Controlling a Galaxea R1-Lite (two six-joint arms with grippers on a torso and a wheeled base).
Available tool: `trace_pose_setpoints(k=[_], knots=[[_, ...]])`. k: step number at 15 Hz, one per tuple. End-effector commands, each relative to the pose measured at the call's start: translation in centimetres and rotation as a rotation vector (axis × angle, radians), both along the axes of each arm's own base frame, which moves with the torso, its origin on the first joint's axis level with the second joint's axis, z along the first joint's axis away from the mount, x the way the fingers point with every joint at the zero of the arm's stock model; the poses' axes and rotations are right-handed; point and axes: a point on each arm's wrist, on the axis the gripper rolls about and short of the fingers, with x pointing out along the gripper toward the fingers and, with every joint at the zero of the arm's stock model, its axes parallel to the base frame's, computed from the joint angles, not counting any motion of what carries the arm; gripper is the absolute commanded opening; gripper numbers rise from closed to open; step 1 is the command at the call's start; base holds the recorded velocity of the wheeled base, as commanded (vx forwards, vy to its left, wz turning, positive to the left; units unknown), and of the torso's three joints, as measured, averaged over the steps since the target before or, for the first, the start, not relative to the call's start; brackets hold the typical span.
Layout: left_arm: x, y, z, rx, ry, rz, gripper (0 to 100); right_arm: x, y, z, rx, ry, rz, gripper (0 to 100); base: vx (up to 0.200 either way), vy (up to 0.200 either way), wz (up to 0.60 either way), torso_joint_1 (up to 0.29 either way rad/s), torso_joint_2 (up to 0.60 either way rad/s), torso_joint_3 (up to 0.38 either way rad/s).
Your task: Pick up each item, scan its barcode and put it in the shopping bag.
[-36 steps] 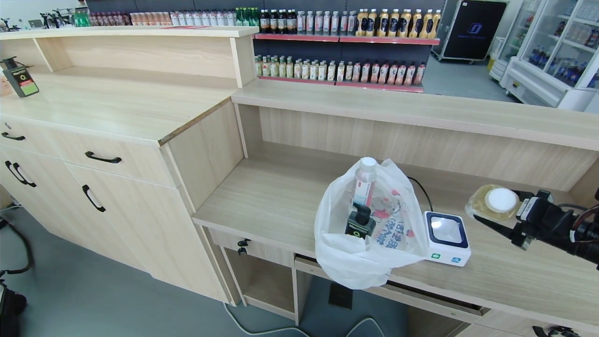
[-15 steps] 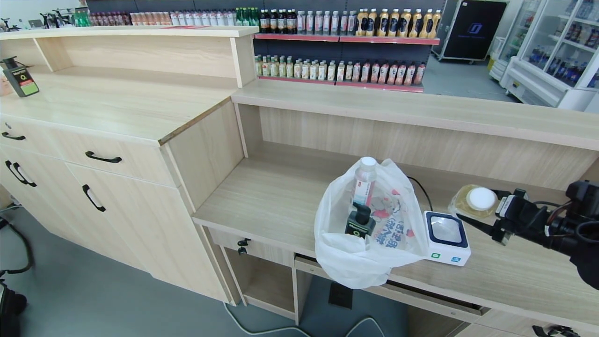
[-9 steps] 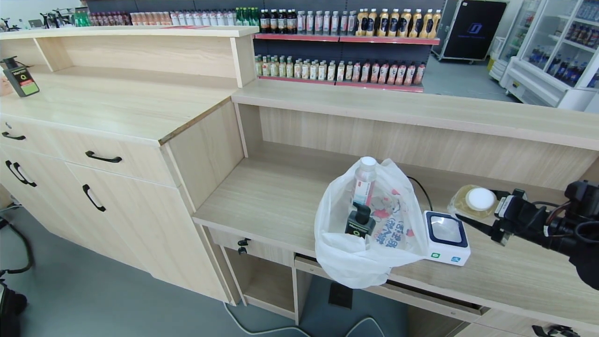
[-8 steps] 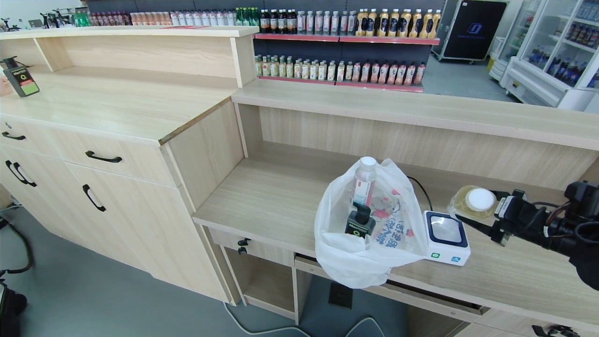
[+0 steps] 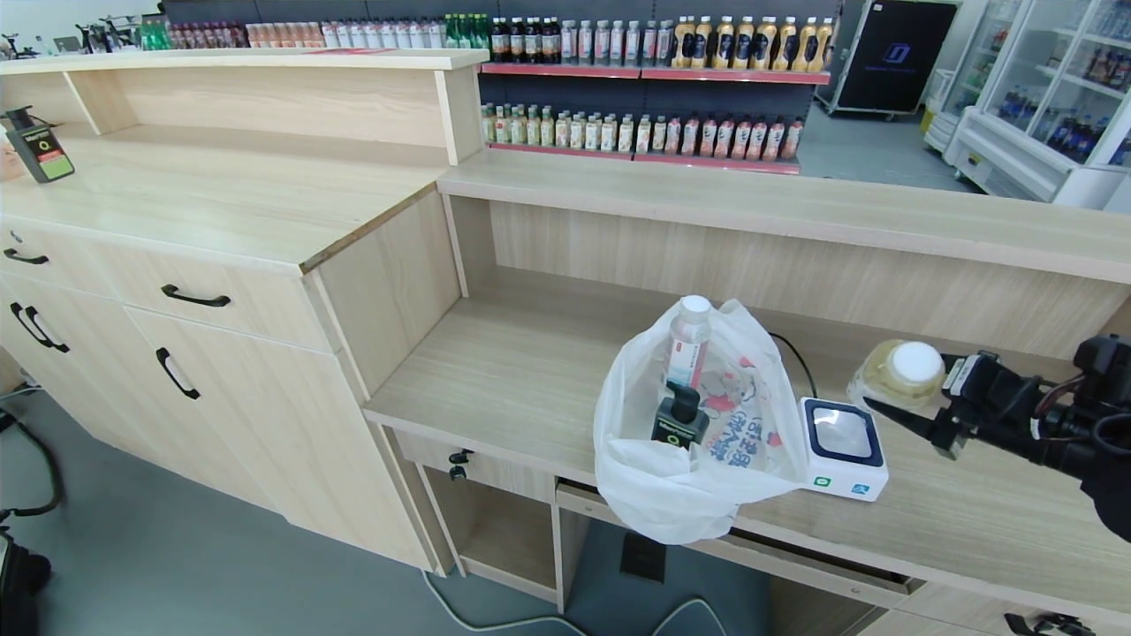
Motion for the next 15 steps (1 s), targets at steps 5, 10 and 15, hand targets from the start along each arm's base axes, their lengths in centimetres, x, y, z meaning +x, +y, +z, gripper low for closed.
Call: trace_pose_setpoints(k=[5, 10, 15], knots=[[0.0, 0.0, 0.0, 0.000, 0.000, 0.001, 0, -4.7, 0.8, 7.3, 0.439, 0.053, -0.322, 0, 0.000, 0.000, 0.00, 0.000, 0.00, 0.000], [0.0, 0.0, 0.0, 0.000, 0.000, 0.001, 0, -9.0, 1.3, 8.4, 0.694, 0.074, -0.711, 0, 0.000, 0.000, 0.00, 0.000, 0.00, 0.000], [0.0, 0.0, 0.0, 0.000, 0.000, 0.001, 0, -9.9, 1.7, 7.7, 0.680, -0.003, -0.974, 0, 0.000, 0.000, 0.00, 0.000, 0.00, 0.000]])
